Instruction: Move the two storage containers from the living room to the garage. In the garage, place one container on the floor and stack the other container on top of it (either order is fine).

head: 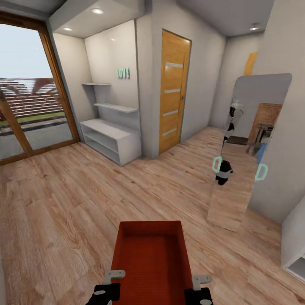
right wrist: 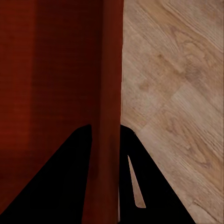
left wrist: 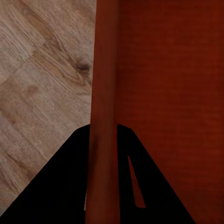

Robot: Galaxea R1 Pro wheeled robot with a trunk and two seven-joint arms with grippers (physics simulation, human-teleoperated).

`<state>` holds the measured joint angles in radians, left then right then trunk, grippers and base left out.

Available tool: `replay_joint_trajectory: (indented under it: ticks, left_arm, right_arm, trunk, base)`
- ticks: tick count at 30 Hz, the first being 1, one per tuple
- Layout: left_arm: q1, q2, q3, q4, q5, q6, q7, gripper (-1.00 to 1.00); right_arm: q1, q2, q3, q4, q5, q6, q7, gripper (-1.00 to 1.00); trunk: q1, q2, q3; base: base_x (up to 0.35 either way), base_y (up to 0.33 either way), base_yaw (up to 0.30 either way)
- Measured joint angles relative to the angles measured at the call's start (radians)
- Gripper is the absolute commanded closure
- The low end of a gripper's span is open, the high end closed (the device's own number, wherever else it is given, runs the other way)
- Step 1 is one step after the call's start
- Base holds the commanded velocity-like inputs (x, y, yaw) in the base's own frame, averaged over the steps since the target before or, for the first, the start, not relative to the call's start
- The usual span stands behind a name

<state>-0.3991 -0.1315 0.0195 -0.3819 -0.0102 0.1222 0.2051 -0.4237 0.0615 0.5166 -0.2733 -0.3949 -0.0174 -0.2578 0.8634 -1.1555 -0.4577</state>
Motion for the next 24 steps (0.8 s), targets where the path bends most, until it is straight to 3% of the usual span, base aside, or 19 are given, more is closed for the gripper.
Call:
replay_joint_trajectory:
  ticks: [8,24]
  left_arm:
    - [0.000,0.000,0.000,0.000,0.000,0.000,0.000,1.00]
    - [0.000,0.000,0.000,0.000,0.000,0.000,0.000,1.00]
  right_arm:
    - [0.000,0.000,0.000,0.000,0.000,0.000,0.000,1.00]
    - [0.000,0.000,-0.001,-0.001,0.001,0.000,0.000,1.00]
  trunk:
    - [0.000,0.000,0.000]
    - [0.000,0.000,0.000]
  base:
    - [0.322,0.000,0.241]
    - [0.322,0.000,0.012]
